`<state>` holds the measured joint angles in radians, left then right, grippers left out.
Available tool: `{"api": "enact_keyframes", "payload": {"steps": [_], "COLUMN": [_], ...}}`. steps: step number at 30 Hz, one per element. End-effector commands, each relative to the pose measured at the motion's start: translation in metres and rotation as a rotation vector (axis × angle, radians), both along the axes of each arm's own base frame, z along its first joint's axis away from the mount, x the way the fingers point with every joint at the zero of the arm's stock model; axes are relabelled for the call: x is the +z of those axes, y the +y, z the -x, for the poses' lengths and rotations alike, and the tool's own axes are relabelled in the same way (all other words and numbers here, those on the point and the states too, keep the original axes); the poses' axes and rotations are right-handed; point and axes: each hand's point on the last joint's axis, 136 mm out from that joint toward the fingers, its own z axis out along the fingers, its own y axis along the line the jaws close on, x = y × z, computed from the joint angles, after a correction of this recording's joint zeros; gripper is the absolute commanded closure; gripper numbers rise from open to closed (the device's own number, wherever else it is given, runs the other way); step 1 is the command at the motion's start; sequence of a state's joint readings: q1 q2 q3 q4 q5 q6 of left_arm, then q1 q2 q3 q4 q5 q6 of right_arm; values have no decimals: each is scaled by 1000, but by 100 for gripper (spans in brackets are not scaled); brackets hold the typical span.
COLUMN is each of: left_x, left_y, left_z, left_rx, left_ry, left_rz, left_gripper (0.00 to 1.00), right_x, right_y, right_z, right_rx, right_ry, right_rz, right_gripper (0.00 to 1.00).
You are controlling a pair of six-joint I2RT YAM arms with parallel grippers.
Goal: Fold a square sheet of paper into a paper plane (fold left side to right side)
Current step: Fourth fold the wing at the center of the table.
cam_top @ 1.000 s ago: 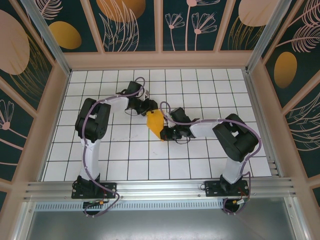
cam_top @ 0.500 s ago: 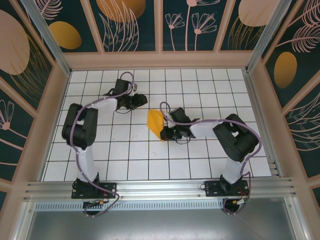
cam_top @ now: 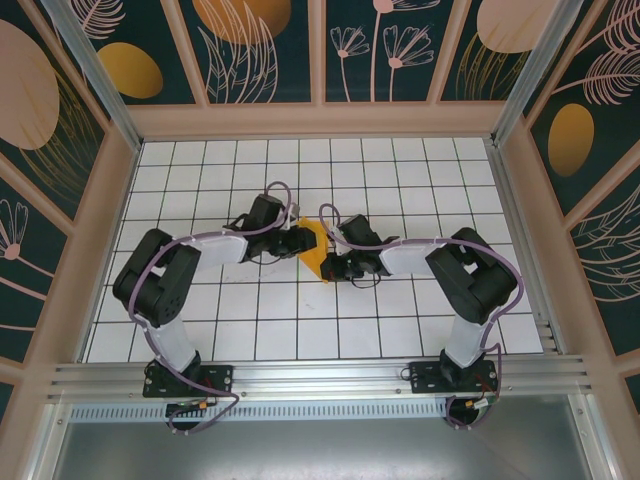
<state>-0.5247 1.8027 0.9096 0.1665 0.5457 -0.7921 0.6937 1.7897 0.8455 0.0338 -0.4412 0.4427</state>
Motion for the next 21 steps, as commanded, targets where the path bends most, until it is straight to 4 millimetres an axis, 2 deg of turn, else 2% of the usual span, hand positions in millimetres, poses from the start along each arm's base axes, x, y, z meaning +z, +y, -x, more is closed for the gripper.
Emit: {"api": "enact_keyframes", "payload": {"steps": [1,12,20,21], "left_x": [-1,-19,-51,-50], "left_y": [-12,-25,-15,-14], "left_z": [-1,14,11,3], "left_rx": [3,-39,-19,-8], "left_ry": [17,86,123,104], "left_rz": [49,42,-68,-91], "left_gripper": [67,67,68,68], "right_x": [-50,-51,-52,-52], "right_y": [-46,-47,-50,-51], "right_z": [35,35,36,37], "right_rx": [-14,-9,-5,-5], "right_ry": [146,147,144,145], "right_rz": [236,245,266,271], "right_gripper": [99,100,100,100]}}
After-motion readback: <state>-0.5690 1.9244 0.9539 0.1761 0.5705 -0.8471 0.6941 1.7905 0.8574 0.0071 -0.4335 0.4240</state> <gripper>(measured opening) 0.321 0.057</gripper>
